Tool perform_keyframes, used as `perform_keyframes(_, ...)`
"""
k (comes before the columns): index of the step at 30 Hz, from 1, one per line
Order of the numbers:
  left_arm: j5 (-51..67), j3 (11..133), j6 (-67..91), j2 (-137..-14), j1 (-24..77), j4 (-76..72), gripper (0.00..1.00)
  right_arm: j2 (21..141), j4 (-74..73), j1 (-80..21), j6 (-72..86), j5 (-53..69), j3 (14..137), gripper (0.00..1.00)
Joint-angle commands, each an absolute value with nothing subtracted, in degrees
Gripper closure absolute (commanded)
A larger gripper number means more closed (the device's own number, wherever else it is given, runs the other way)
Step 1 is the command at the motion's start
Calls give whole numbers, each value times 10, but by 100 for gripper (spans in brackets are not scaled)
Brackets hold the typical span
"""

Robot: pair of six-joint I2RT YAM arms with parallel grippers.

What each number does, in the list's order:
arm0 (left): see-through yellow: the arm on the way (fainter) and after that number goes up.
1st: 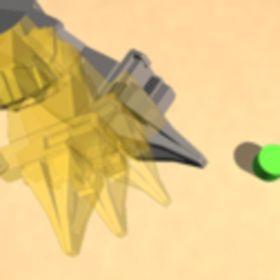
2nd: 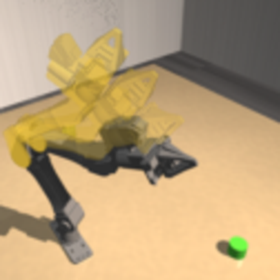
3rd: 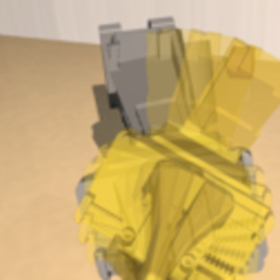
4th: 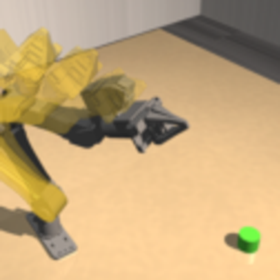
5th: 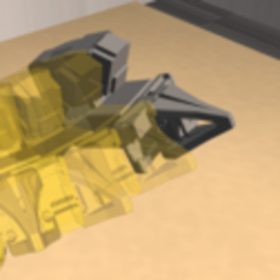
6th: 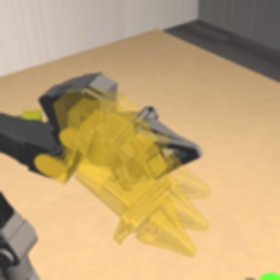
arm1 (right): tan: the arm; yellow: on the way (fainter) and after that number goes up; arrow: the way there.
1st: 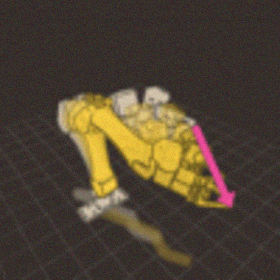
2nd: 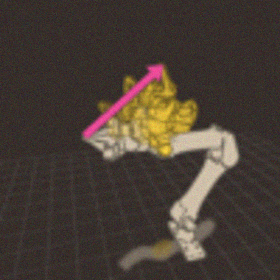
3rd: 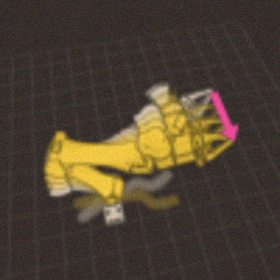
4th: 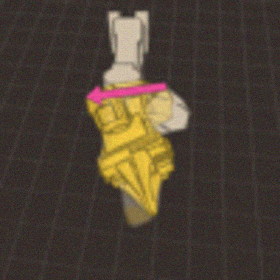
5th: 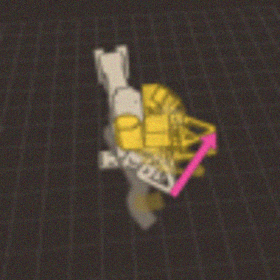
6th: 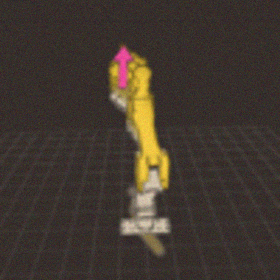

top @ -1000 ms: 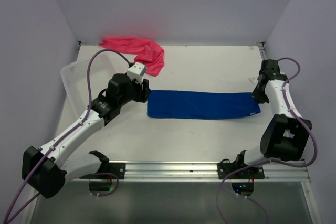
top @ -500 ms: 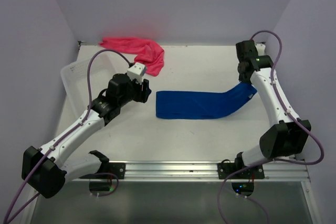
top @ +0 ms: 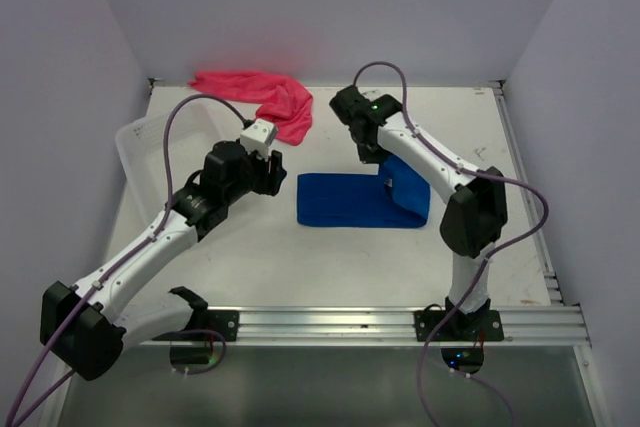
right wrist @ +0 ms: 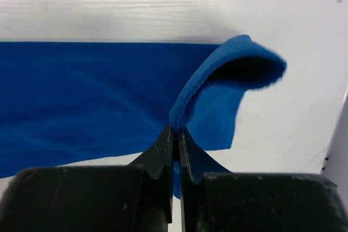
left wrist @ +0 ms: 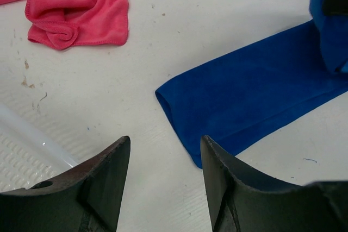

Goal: Roll the towels
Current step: Fold the towel

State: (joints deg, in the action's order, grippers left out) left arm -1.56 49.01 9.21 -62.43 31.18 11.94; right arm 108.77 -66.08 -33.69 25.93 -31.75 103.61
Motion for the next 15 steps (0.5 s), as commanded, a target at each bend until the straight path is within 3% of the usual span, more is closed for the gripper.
perform_keyframes(1, -29, 488, 84, -604, 314, 113, 41, 1132, -680, -380, 298, -285, 1101, 100)
perform_keyframes(8, -30, 487, 84, -598, 314, 112, 41, 1222, -686, -426, 306, -244, 1206, 100)
perform_keyframes(15, -30, 487, 84, -593, 314, 112, 41, 1237, -688, -435, 309, -216, 1230, 100)
